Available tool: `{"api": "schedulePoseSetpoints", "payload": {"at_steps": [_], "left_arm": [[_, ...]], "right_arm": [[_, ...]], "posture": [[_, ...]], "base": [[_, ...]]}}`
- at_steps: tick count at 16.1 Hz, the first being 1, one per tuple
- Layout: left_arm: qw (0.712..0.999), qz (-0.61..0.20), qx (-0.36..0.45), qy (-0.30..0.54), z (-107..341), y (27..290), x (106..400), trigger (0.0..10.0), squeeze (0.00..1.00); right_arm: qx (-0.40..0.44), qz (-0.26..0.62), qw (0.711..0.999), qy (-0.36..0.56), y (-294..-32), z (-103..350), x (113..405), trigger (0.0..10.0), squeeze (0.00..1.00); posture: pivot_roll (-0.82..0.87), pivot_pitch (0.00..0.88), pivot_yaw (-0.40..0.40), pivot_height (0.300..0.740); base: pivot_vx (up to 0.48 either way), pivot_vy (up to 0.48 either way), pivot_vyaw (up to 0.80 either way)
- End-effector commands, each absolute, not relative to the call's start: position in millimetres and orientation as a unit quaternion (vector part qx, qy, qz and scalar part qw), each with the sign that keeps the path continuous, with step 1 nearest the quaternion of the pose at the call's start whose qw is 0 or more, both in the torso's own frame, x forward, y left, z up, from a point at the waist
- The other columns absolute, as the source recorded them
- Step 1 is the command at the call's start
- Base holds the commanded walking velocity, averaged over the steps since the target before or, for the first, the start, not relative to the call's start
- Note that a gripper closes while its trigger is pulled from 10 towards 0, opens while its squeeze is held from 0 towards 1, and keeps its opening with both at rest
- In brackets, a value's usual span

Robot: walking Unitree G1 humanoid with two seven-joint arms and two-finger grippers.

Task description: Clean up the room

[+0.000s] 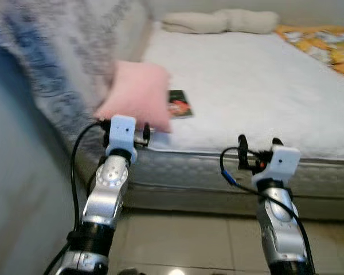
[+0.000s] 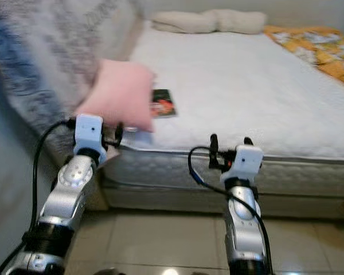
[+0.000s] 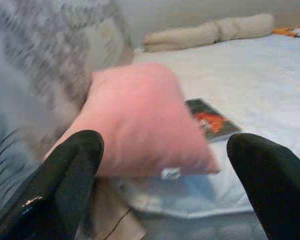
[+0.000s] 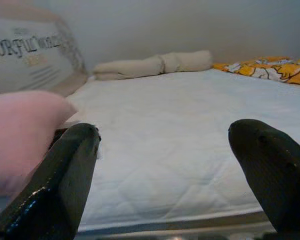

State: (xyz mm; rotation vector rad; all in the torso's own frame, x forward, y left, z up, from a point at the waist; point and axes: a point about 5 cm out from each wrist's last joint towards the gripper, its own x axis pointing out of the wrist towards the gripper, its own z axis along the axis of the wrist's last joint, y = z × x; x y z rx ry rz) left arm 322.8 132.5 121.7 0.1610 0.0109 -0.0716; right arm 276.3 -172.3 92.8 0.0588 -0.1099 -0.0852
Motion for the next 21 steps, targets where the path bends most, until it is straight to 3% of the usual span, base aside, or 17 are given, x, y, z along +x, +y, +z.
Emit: {"api": "schedulePoseSetpoints", "payload": {"at_steps": [1,9,11,13,21], "left_arm": [[0.995,-0.037,0.088,-0.002,125,128,326,10.0,0.0],[0.993,-0.028,0.112,-0.005,125,128,328,10.0,0.0],[0.991,-0.033,0.129,-0.012,125,126,329,10.0,0.0],[0.994,-0.047,0.098,-0.005,125,126,328,10.0,0.0],[0.991,-0.06,0.114,-0.025,132,126,330,10.0,0.0]], "right_arm": [[0.026,-0.048,0.997,-0.045,-178,94,283,10.0,0.0],[0.016,-0.028,0.999,-0.037,-169,97,298,10.0,0.0],[0.017,-0.03,0.999,-0.035,-169,96,298,10.0,0.0],[0.014,-0.026,0.999,-0.034,-167,94,298,10.0,0.0],[0.022,-0.055,0.998,-0.035,-175,99,310,10.0,0.0]], "posture": [[0.01,0.0,0.014,0.736],[0.02,0.0,0.007,0.736],[0.02,0.0,0.006,0.736],[0.02,0.0,0.005,0.736],[0.02,0.0,0.008,0.736]], "base": [[0.255,-0.405,0.0],[0.315,-0.35,0.0],[0.208,0.0,0.0],[0.161,0.154,0.0],[0.465,0.0,0.0]]}}
